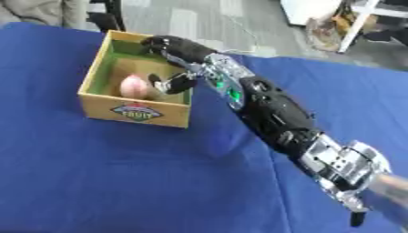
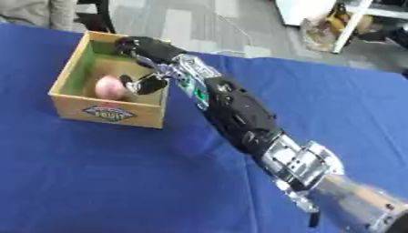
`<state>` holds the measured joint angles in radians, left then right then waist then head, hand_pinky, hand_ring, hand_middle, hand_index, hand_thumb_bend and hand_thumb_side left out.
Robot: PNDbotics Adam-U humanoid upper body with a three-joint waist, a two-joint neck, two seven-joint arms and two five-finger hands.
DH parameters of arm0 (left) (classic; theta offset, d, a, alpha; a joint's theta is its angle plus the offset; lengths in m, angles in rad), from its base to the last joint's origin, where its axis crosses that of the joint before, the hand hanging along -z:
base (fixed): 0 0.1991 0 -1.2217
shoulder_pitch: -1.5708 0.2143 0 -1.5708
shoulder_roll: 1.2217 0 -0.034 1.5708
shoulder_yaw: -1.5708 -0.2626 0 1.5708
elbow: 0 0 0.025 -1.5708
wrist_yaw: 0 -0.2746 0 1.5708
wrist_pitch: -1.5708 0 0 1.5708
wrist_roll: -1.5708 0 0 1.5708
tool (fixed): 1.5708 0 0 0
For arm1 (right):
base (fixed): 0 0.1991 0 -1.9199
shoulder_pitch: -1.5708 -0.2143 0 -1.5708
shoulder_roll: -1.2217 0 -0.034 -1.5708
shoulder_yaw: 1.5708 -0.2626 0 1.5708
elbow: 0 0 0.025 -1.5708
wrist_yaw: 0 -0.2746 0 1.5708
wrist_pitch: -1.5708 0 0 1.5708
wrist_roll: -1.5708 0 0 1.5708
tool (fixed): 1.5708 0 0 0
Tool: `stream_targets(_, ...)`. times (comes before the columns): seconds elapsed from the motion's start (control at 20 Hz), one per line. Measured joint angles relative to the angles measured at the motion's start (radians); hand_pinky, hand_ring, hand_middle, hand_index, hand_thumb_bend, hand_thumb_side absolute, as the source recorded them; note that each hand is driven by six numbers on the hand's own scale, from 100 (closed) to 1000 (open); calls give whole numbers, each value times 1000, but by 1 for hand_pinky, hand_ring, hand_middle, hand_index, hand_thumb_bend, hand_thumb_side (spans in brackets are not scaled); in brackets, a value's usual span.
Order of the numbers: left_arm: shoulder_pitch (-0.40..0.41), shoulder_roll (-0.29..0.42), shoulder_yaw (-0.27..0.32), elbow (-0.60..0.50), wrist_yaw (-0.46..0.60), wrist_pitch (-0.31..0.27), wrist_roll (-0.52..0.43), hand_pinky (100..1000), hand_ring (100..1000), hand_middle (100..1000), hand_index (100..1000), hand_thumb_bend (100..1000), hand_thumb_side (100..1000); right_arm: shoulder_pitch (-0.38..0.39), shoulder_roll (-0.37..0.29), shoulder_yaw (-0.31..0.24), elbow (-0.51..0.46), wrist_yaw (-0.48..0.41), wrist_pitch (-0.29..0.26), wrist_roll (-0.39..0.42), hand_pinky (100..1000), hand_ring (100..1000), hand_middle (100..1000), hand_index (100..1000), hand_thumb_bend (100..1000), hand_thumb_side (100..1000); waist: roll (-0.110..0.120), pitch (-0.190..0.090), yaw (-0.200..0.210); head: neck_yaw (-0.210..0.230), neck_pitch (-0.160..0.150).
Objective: Pick up objects on the table and place them in the box.
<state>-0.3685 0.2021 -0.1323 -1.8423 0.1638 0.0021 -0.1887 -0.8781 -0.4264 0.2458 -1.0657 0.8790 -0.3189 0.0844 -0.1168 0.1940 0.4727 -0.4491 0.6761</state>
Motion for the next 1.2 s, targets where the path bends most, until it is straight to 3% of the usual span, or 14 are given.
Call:
stream_targets(0.2,15,0,15,4,-3,-3,14,630,767,541,688,450,100,41,2,-26,-61,-55,25,-27,855,1000,850,881,100,174,13,-9,-49,26,9)
stream_targets(0.45,43,1,43,10,-14,-7,40,630,769,542,687,451,100,110,13,-63,-151,-136,62,-65,766,998,802,841,100,165,24,-18,-131,75,18)
stream_targets(0.65,70,3,70,16,-28,-11,65,629,770,542,689,443,100,191,30,-77,-238,-199,79,-88,754,1000,813,843,100,287,30,-22,-214,136,18)
stream_targets(0.85,91,10,100,24,-42,-14,95,630,774,543,690,450,102,285,35,-88,-335,-262,113,-100,734,997,807,835,100,352,32,-24,-289,194,18)
stream_targets(1.2,114,19,136,35,-63,-20,134,634,776,544,690,449,101,426,24,-132,-487,-369,199,-147,711,985,784,824,100,418,34,-31,-356,254,27)
